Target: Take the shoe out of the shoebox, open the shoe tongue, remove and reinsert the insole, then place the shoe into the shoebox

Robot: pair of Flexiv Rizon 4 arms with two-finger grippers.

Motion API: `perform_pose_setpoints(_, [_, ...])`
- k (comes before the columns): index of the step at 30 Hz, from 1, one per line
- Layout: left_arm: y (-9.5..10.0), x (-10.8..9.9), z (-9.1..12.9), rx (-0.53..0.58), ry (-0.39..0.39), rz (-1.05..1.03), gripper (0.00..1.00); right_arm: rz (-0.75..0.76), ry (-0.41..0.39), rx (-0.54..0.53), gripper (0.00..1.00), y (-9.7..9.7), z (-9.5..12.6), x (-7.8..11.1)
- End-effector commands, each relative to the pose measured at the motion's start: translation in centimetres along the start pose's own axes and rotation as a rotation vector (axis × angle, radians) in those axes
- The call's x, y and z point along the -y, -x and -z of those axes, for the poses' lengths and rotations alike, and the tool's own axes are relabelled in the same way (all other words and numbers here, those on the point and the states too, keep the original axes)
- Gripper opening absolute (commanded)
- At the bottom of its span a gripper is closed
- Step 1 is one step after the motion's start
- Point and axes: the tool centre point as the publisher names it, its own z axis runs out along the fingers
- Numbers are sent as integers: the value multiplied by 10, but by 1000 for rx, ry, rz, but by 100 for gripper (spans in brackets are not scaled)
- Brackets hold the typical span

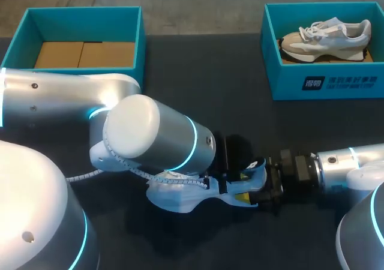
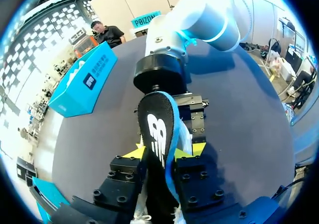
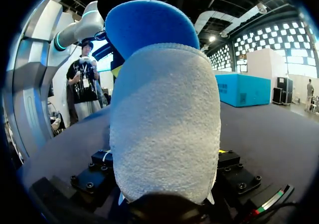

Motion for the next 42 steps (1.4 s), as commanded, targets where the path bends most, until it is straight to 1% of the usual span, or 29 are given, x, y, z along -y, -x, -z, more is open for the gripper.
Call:
perform_pose_setpoints(1, [2,-2,-2,-9,-10,4,13,0,-3,2,0,-1,0,2])
perform_pose_setpoints(3, [3,-2,-2,-19,-18,9,0,0,-3,2,0,-1,0,2])
perform_pose_setpoints(6, [4,-2,-1,-45,-37,16,0,0,-3,2,0,-1,0,2])
perform_pose_setpoints(9, [8,-1,5,-104,-87,21,0,0,-3,2,0,-1,0,2])
perform_pose_setpoints(15, [16,9,20,-192,-171,26,0,0,-3,2,0,-1,0,2])
perform_pose_setpoints(20, [22,21,34,-236,-214,21,0,0,-3,2,0,-1,0,2])
perform_pose_setpoints(24, [25,33,46,-252,-234,0,0,0,-3,2,0,-1,0,2])
perform_pose_setpoints(28, [26,43,52,-265,-235,-11,0,0,-3,2,0,-1,0,2])
perform_pose_setpoints(37, [36,66,66,-353,-239,-14,0,0,-3,2,0,-1,0,2])
perform_pose_setpoints(40, [41,75,74,-394,-259,-7,0,0,-3,2,0,-1,0,2])
perform_pose_setpoints(42, [45,81,81,-421,-289,-1,0,0,-3,2,0,-1,0,2])
